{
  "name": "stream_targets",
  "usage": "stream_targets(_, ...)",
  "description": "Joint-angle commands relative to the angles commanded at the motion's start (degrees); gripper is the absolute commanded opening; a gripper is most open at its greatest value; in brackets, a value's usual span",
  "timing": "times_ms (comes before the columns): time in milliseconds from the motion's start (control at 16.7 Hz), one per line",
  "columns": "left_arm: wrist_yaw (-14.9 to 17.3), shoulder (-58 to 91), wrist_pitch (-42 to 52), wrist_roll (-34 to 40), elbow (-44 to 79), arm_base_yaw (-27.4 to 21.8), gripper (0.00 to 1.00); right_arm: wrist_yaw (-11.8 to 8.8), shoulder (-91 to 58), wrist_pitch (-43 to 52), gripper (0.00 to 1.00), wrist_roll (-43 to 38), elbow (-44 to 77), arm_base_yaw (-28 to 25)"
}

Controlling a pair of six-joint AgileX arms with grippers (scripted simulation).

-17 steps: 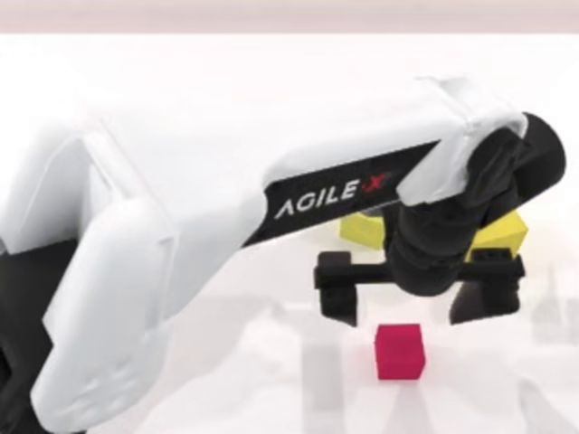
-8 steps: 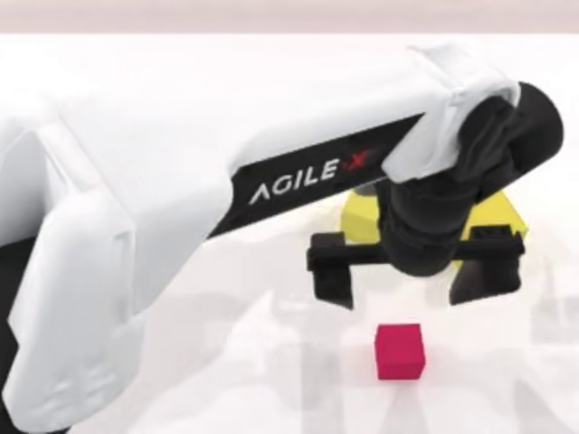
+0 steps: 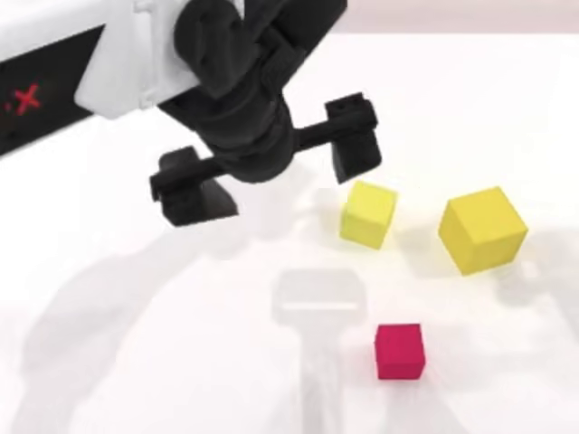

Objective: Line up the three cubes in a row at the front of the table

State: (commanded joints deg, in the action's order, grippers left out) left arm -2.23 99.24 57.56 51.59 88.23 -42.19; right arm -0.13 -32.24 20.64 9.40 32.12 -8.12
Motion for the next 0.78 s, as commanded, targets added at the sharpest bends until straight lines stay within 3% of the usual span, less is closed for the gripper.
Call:
stream_targets(300,0.02,-31.75,-15.97,-10.99,-28.27,14.27,1.00,0.17,-34.45,19.26,1.00,8.25,30.70,-6.75)
stream_targets(780,0.88,-76.50,-41.38,-35.26,-69.97,34.01,1.00,0.11,-85.19,47.72,1.00,20.52,75.44,-16.98)
